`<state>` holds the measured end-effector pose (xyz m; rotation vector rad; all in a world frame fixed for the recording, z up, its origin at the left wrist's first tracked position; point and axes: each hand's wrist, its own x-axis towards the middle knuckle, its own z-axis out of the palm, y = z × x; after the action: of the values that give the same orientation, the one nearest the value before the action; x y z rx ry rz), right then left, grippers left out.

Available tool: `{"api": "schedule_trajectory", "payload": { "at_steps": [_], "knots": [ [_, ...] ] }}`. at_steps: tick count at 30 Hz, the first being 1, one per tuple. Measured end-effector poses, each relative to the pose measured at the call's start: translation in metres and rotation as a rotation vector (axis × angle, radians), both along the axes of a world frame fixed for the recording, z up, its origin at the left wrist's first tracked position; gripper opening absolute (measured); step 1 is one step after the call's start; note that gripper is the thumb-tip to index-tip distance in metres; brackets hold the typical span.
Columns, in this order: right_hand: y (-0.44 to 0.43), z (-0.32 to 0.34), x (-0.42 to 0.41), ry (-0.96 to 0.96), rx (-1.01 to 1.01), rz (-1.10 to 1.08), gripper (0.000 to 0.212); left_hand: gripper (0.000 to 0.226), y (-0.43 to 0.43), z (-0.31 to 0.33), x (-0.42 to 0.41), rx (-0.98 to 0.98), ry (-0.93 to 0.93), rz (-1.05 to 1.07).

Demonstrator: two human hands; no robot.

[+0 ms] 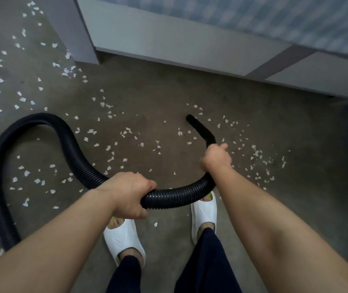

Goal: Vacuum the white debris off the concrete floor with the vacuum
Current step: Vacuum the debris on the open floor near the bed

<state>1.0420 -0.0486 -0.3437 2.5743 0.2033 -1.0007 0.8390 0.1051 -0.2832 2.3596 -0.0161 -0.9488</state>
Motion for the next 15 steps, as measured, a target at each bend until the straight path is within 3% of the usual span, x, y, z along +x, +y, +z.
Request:
{"api": "schedule_trajectory", "payload": {
  "at_steps": [6,15],
  "knots": [
    [-0.055,0.002,0.019,-0.053,0.023,-0.175,0.064,0.030,-0.031,-0.004,0.033,0.016,-0.052,-0.101],
    [-0.052,-0.017,0.049,-0.011,0.129,-0.037,0.060,0.031,-0.050,-0.013,0.059,0.081,0.004,-0.129]
  ]
}}
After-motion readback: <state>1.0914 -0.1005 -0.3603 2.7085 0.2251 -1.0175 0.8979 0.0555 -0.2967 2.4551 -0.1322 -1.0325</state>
